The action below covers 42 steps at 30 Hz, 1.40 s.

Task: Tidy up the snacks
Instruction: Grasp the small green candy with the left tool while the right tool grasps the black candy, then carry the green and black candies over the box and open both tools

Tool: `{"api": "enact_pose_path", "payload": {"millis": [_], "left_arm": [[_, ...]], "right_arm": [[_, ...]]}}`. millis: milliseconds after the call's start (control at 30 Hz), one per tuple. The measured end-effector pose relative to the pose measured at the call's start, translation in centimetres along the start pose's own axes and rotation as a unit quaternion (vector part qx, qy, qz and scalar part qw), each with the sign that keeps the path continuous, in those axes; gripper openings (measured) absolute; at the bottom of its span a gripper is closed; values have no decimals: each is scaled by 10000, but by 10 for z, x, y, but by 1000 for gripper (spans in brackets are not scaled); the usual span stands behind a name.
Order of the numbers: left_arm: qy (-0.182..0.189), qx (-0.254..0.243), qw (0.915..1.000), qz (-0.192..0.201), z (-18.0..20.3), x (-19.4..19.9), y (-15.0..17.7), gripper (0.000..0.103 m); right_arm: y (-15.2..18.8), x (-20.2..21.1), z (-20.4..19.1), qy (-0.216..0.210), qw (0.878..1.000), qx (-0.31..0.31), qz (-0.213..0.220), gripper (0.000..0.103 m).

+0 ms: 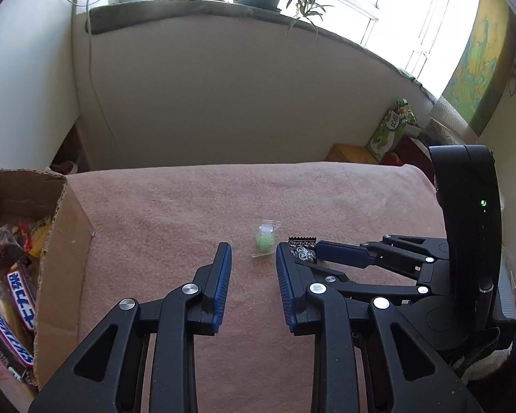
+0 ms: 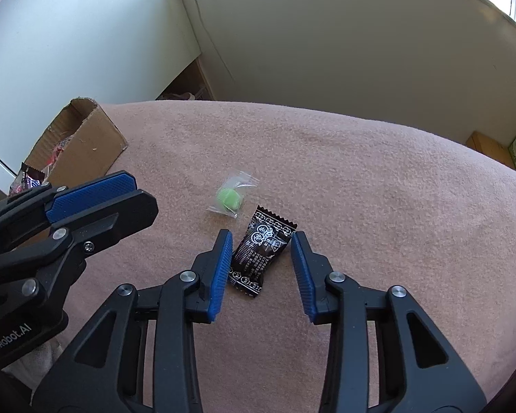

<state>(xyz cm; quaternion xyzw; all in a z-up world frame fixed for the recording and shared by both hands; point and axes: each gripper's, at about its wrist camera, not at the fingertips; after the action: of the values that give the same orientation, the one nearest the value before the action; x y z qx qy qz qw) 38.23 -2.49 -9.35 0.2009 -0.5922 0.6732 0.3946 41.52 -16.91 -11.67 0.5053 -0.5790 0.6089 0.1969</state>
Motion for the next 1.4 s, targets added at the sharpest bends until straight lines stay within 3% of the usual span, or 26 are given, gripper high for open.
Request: {"api": "enact_pose_path", "payload": {"millis": [133, 200, 333, 467, 633, 700, 800, 1067, 1400], "left_arm": [[37, -20, 10000, -82, -1, -7, -4, 25], [23, -70, 9999, -94, 2, -9, -6, 25], [31, -210, 9997, -154, 12, -19, -8, 25], [-126, -411, 9987, -283, 24, -32, -5, 33], [-225, -487, 9978, -400, 29, -50, -6, 33], [-280, -505, 9974, -435, 29, -56, -6, 19], [-380, -542, 9969, -415, 33, -61, -6, 19], [-478, -564, 9973, 33, 26, -12, -1, 19], [-731, -308, 9939, 764, -7, 85, 24, 19]], "right_arm": [[0, -3, -2, 121, 9998, 161, 9, 33], [0, -3, 0, 193, 9995, 241, -11, 23], [1, 1, 12, 254, 9994, 245, -25, 22], [4, 7, 26, 292, 9995, 128, 2, 22], [8, 14, 38, 285, 9996, 10, 45, 22], [7, 12, 37, 290, 9996, -3, 56, 22], [9, 17, 39, 287, 9995, -26, 91, 22], [13, 47, 36, 165, 9994, -16, 317, 22], [14, 90, -22, -250, 9964, 365, 718, 22]]}}
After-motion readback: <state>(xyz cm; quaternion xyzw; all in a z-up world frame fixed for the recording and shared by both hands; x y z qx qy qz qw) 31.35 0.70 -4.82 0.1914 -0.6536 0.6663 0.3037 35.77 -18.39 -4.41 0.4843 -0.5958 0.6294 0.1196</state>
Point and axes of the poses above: each gripper's, at about its wrist camera, not at the fingertips, and x roughly against the way its jaws point, z to its right, y to its underside, and after that the axes turned 1 degree about -y, right-handed
